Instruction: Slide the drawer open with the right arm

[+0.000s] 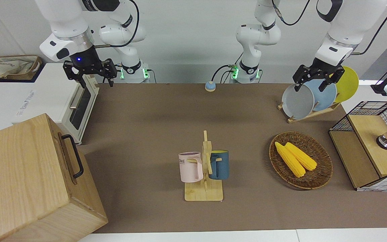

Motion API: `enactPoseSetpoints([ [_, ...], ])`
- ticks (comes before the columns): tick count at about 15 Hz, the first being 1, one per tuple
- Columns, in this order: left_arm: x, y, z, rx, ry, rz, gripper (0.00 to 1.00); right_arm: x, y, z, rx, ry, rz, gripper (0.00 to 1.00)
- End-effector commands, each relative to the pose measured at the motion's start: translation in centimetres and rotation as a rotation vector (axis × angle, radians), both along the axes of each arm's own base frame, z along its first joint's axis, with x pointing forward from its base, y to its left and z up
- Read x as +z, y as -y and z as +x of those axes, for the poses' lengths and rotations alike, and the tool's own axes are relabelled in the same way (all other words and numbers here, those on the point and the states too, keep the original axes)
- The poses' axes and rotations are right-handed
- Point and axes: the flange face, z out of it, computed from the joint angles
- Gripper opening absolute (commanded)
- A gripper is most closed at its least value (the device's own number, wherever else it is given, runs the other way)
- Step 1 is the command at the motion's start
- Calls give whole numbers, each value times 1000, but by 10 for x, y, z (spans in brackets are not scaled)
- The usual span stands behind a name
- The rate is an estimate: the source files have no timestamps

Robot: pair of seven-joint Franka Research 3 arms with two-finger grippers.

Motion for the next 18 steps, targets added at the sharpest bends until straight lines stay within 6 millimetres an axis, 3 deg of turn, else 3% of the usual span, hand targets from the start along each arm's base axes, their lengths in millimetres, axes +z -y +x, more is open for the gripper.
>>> enactPoseSetpoints([
  [1, 2, 0, 4, -8, 8, 16, 995, 1, 9, 2, 11, -12, -3, 987],
  [18, 2, 0, 4, -8, 8, 16, 998, -12, 12, 11, -8, -26, -22, 990],
])
